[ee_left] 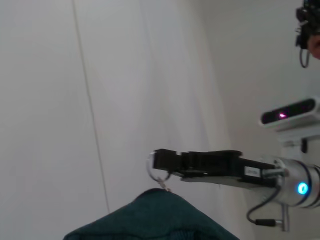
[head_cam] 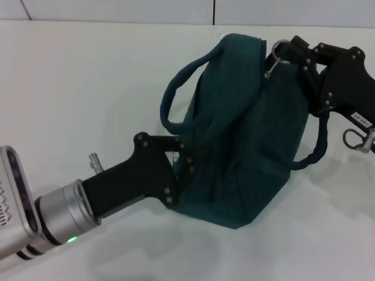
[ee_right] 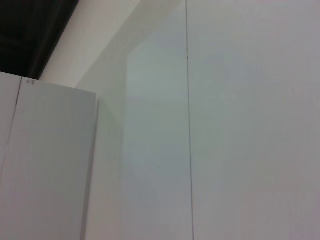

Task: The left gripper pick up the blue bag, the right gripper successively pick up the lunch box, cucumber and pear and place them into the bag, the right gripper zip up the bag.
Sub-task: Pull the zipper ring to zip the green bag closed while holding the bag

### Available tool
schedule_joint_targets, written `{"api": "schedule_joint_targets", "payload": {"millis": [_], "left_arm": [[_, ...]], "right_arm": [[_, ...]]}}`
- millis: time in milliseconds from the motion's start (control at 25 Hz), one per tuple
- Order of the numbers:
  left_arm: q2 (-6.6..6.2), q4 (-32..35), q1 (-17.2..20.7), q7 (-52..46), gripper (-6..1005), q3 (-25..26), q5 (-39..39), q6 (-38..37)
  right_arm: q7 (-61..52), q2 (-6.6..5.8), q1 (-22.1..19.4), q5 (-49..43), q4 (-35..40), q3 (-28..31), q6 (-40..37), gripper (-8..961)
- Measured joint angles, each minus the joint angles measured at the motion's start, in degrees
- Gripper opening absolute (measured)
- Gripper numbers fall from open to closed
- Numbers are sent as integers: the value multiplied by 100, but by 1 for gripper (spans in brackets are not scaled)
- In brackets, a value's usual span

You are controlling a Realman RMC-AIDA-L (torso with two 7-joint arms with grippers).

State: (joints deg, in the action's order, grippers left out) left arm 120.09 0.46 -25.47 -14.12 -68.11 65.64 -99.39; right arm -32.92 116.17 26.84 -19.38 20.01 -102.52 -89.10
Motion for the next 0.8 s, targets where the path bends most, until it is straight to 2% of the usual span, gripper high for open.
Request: {"api": "schedule_joint_targets", "payload": {"millis": [440, 800], "left_arm": [[-13, 77, 134, 4, 47, 48, -96, 3], [-49, 154, 364, -72, 47, 53, -602, 11]], "right_arm": [[6, -4, -116, 425, -159, 25, -45, 17], [-3, -13, -210, 521, -207, 22, -13, 17]]}}
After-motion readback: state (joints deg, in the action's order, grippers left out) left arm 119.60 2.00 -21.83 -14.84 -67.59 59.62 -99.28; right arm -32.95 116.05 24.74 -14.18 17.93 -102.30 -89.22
